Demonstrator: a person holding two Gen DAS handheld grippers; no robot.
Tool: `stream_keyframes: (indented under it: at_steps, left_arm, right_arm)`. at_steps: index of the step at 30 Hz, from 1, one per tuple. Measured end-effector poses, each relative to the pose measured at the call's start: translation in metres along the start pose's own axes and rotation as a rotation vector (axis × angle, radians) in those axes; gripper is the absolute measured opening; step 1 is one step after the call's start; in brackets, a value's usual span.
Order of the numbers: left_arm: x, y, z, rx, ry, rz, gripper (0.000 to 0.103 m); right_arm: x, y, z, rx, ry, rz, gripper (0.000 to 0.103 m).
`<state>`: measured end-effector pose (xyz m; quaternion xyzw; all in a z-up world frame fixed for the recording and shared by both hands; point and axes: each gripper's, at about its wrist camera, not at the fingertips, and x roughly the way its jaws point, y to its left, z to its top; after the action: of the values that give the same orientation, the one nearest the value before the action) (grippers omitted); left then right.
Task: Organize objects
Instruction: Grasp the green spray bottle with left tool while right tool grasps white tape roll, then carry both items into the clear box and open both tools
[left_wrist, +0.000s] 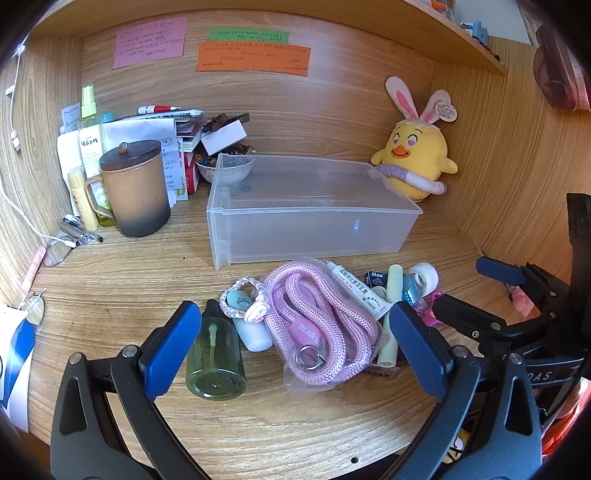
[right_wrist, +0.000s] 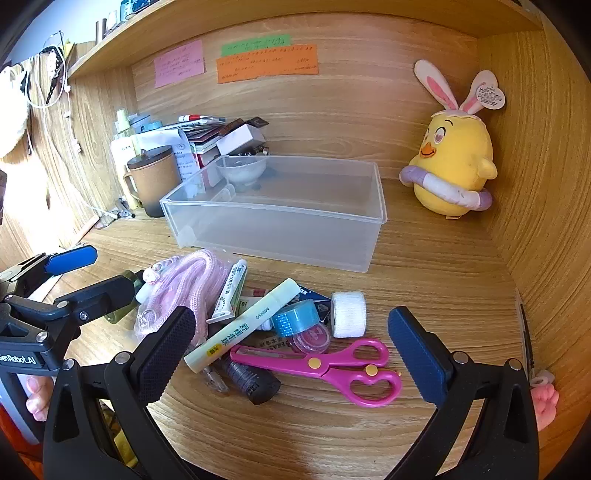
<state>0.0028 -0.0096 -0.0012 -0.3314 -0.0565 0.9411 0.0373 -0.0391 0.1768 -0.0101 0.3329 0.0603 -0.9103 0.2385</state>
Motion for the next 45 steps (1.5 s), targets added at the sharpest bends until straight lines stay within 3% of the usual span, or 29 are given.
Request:
stream_keyframes:
  at_steps: [8,9,12,16,25,27,33,45]
  left_arm:
    - [0.000,0.018,-0.003,-0.041,-0.001,0.026,0.103]
    - [-0.001,0.022,-0.003,-0.047,-0.005,0.037,0.099]
    - [-0.001,0.033,-0.003,-0.058,0.007,0.073,0.086]
    - [0.004,0.049,-0.006,-0.088,0.030,0.102,0.080]
    - [0.029,0.061,-0.023,-0.120,0.134,0.081,0.055]
    - [0.034,0.063,-0.025,-0.129,0.147,0.072,0.046]
    - [0.038,0.069,-0.026,-0.156,0.145,0.068,0.041]
    - [0.020,0.079,-0.002,-0.158,0.056,0.081,0.041]
  right_arm:
    - [0.005,-0.006,0.000,-0.001,-0.022,-0.025,0.102]
    - [0.005,-0.007,0.000,-0.001,-0.025,-0.030,0.102]
    - [0.007,-0.014,0.002,0.005,-0.026,-0.045,0.093]
    - [0.014,-0.026,0.003,0.037,-0.009,-0.046,0.078]
    - [0.038,-0.046,0.002,0.104,0.062,-0.029,0.048]
    - [0.044,-0.046,0.001,0.104,0.079,-0.026,0.042]
    - [0.057,-0.045,-0.002,0.104,0.105,-0.015,0.022]
    - [0.038,-0.049,0.017,0.095,0.020,-0.033,0.022]
